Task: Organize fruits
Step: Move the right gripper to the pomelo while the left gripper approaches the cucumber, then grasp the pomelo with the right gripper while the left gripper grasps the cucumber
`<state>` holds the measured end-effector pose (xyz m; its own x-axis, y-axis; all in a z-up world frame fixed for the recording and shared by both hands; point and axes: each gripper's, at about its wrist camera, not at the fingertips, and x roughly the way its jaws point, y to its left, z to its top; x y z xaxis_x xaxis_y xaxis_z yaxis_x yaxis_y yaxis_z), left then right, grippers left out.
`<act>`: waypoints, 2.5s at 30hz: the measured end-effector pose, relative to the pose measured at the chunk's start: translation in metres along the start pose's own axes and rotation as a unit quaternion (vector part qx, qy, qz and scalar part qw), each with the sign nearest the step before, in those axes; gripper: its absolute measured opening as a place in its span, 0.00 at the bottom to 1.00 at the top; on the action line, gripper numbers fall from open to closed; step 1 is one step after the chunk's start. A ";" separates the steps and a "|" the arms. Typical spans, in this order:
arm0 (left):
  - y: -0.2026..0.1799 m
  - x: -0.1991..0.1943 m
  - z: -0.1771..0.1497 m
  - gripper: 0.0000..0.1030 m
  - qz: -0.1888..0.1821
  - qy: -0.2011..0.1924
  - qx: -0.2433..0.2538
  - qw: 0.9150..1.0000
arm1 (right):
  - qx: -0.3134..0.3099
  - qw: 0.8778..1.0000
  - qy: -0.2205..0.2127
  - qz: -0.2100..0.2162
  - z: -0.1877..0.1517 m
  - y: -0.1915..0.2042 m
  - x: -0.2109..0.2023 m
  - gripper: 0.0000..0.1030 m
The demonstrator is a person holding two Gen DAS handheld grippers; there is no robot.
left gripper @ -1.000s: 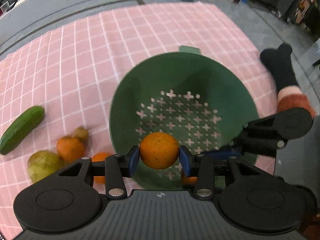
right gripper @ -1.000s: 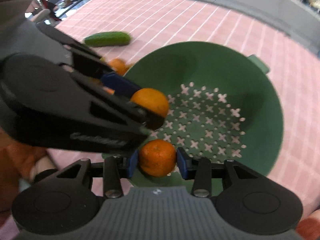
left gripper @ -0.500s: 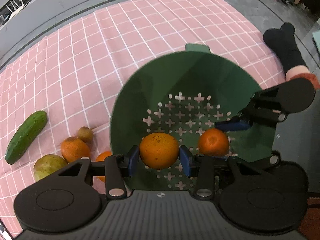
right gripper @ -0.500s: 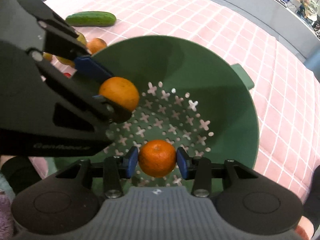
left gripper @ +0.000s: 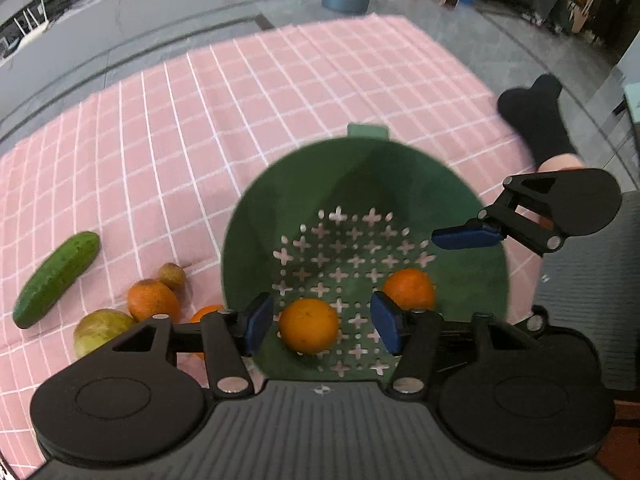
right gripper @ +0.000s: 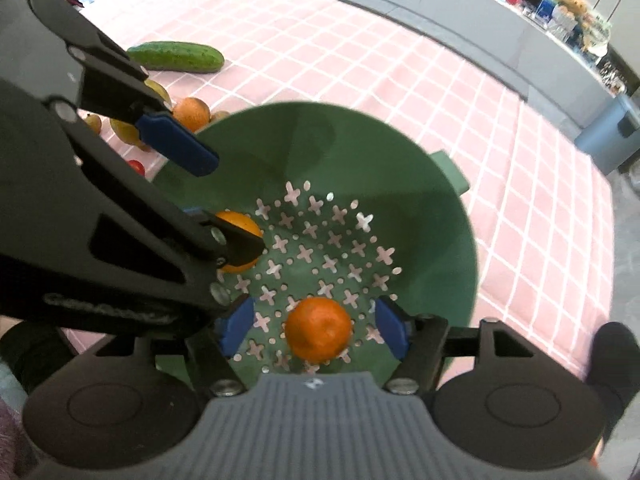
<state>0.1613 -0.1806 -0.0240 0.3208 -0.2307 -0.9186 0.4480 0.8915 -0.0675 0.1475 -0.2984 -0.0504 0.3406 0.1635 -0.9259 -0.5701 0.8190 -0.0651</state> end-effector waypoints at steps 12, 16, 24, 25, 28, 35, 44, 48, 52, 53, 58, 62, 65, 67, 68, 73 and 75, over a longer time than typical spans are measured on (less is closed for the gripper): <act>0.034 -0.100 -0.031 0.64 0.024 -0.142 -0.008 0.990 | 0.053 0.991 -0.119 -0.014 0.024 0.033 -0.068 0.78; 0.061 -0.119 -0.046 0.65 0.038 -0.162 -0.020 0.986 | 0.068 0.987 -0.145 0.004 0.038 0.048 -0.070 0.78; 0.134 -0.124 -0.076 0.65 0.058 -0.167 -0.079 0.981 | 0.032 0.984 -0.171 0.041 0.071 0.089 -0.058 0.77; 0.142 -0.122 -0.077 0.65 0.061 -0.163 -0.087 0.981 | 0.026 0.984 -0.170 0.045 0.073 0.092 -0.056 0.76; 0.164 -0.114 -0.086 0.65 0.066 -0.153 -0.093 0.982 | 0.006 0.986 -0.156 0.050 0.086 0.104 -0.046 0.69; 0.185 -0.088 -0.094 0.65 0.084 -0.124 -0.071 0.986 | -0.019 0.990 -0.119 0.075 0.108 0.120 -0.006 0.67; 0.206 -0.061 -0.104 0.65 0.070 -0.101 -0.077 0.989 | -0.109 0.989 -0.075 0.071 0.132 0.150 0.042 0.61; 0.215 -0.056 -0.106 0.65 0.068 -0.098 -0.075 0.990 | -0.160 0.983 -0.057 0.073 0.140 0.161 0.056 0.62; 0.220 -0.053 -0.106 0.65 0.064 -0.102 -0.063 0.991 | -0.202 0.977 -0.045 0.056 0.146 0.168 0.065 0.62; 0.220 -0.051 -0.105 0.65 0.065 -0.103 -0.057 0.991 | -0.207 0.976 -0.041 0.054 0.147 0.168 0.066 0.62; 0.220 -0.043 -0.094 0.65 0.072 -0.116 -0.024 0.990 | -0.232 0.972 -0.026 0.042 0.153 0.167 0.078 0.61; 0.224 -0.030 -0.080 0.65 0.077 -0.107 -0.007 0.991 | -0.239 0.969 -0.026 0.047 0.155 0.165 0.079 0.61; 0.226 -0.021 -0.071 0.65 0.082 -0.098 0.009 0.992 | -0.237 0.969 -0.033 0.055 0.156 0.163 0.080 0.61; 0.228 -0.016 -0.066 0.65 0.082 -0.090 0.027 0.992 | -0.226 0.971 -0.039 0.064 0.158 0.160 0.081 0.61; 0.228 -0.013 -0.064 0.65 0.084 -0.085 0.037 0.992 | -0.224 0.971 -0.040 0.068 0.159 0.158 0.082 0.61; 0.222 0.003 -0.055 0.65 0.101 -0.054 0.099 0.988 | -0.208 0.973 -0.035 0.092 0.167 0.149 0.087 0.61; 0.220 0.009 -0.052 0.65 0.105 -0.046 0.114 0.987 | -0.198 0.974 -0.035 0.103 0.169 0.145 0.088 0.61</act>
<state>0.2196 0.0342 -0.0672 0.4963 -0.0937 -0.8631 0.5368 0.8145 0.2202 0.2217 -0.0721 -0.0785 0.2304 0.3511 -0.9076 -0.8707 0.4908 -0.0311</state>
